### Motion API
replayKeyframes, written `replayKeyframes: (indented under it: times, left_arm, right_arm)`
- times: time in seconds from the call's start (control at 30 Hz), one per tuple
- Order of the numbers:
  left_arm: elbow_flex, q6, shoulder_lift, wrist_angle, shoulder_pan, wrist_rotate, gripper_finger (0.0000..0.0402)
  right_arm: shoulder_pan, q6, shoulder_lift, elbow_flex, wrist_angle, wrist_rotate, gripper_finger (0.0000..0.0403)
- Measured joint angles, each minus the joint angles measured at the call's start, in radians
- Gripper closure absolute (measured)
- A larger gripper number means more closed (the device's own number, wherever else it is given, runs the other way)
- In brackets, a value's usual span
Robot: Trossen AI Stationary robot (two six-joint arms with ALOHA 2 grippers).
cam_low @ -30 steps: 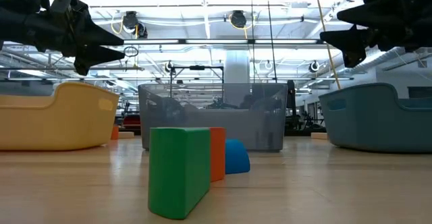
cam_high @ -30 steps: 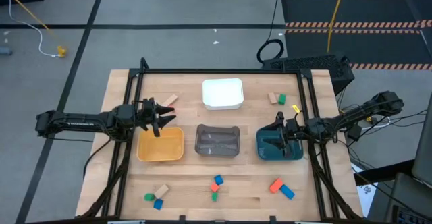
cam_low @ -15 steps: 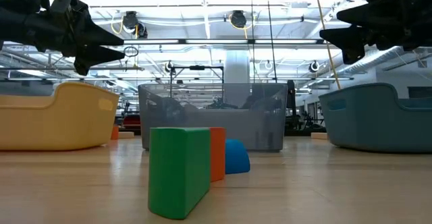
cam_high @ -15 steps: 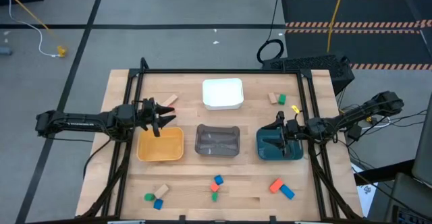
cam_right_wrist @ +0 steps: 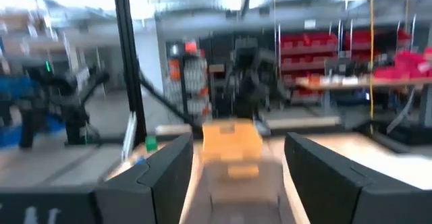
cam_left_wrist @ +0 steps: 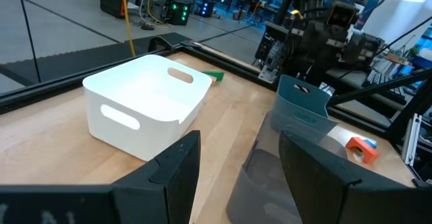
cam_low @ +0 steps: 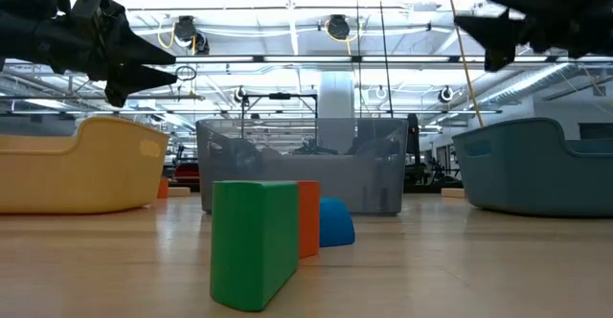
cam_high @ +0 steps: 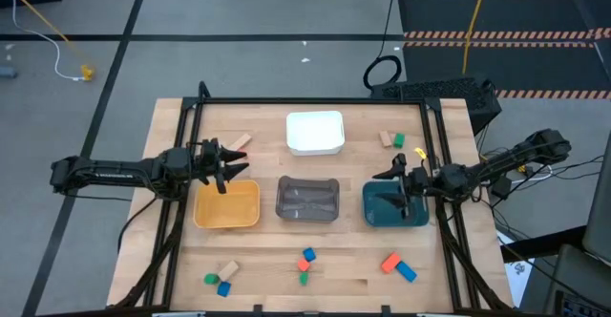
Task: Sort & place blocks by color
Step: Put the right small rectangular wooden block into the white bin
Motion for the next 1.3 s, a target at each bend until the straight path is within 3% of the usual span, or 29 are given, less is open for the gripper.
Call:
replayKeyframes:
  times: [0.17, 0.8, 0.93, 1.2, 1.3]
  left_arm:
    - [0.000, 0.000, 0.000, 0.000, 0.000, 0.000, 0.0202]
    - [0.000, 0.000, 0.000, 0.000, 0.000, 0.000, 0.0202]
    - [0.000, 0.000, 0.000, 0.000, 0.000, 0.000, 0.0202]
    - [0.000, 0.000, 0.000, 0.000, 0.000, 0.000, 0.0202]
    - [0.000, 0.000, 0.000, 0.000, 0.000, 0.000, 0.0202]
  right_arm:
    - [0.000, 0.001, -0.001, 0.000, 0.093, 0.001, 0.0177]
    - [-0.002, 0.114, 0.000, 0.002, 0.116, 0.022, 0.0177]
    - [-0.002, 0.152, 0.000, 0.021, 0.052, 0.023, 0.0177]
    - [-0.049, 0.022, 0.000, 0.113, -0.068, 0.027, 0.0177]
    - [-0.090, 0.018, 0.000, 0.149, -0.130, 0.086, 0.0177]
